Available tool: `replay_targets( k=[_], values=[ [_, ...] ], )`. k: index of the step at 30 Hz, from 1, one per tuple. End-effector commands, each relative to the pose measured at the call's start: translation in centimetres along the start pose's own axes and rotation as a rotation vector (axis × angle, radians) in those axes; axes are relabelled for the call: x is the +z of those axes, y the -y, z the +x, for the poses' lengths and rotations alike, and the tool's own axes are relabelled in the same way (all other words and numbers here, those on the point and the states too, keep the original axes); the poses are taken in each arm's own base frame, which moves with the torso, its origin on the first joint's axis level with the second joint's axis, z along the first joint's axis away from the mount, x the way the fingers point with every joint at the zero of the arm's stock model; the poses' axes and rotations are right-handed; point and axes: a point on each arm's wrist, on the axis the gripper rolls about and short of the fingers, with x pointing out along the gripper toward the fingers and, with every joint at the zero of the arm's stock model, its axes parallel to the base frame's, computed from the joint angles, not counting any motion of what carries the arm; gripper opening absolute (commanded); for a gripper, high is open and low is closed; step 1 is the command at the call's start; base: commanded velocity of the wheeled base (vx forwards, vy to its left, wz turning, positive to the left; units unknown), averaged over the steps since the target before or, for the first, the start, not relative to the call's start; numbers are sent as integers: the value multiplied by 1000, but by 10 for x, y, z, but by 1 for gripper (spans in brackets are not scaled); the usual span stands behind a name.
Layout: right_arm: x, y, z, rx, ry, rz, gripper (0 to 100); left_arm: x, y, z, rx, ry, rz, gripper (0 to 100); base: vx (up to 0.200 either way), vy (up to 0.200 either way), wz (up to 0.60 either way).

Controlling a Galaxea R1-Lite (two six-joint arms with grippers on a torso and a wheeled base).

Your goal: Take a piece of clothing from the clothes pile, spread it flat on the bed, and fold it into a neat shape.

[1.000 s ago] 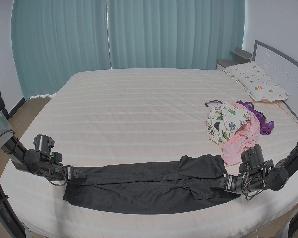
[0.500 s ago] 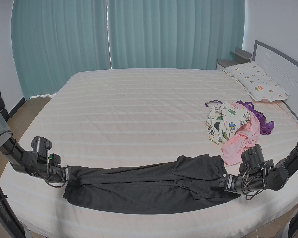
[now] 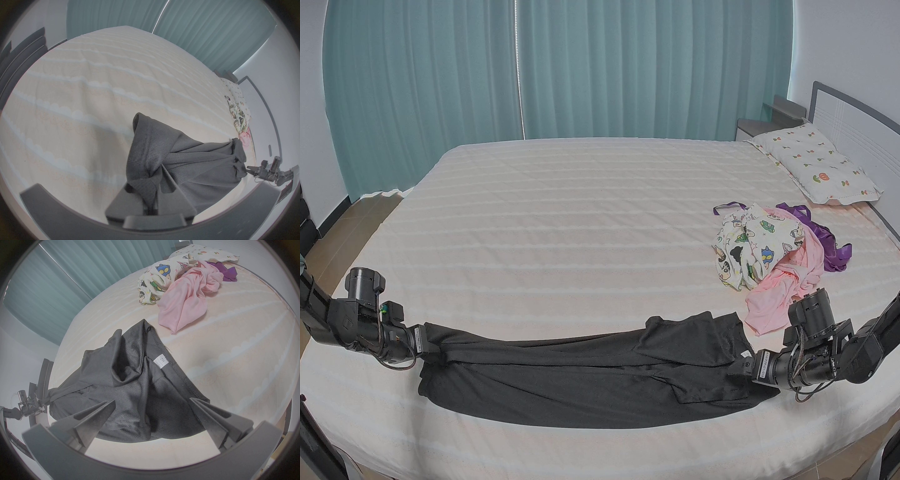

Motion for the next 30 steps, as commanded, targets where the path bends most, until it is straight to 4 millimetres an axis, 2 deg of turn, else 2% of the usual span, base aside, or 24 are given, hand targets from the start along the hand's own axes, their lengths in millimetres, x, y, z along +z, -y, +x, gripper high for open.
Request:
replay_targets(
  k=[1, 9, 16, 21, 24, 28, 30],
  values=[
    [0, 0, -1, 1, 3, 1, 100, -1, -3, -14, -14, 21, -20, 0, 0, 0, 0],
    [4, -1, -5, 17, 24, 9, 100, -1, -23, -39, -20, 43, -103, 0, 0, 0, 0],
    [7, 0, -9, 23, 40, 16, 100, 0, -29, -43, -11, 45, -130, 0, 0, 0, 0],
    [8, 0, -12, 28, 48, 16, 100, 0, -21, -44, -29, 24, -145, 0, 0, 0, 0],
    [8, 0, -12, 27, 48, 16, 100, -2, -6, -44, -57, 11, -156, 0, 0, 0, 0],
    [7, 0, -13, 29, 47, 14, 100, -6, 7, -44, -72, -3, -141, 0, 0, 0, 0],
    [7, 0, -13, 29, 47, 15, 100, -6, 9, -47, -75, -3, -140, 0, 0, -200, 0]
  ],
)
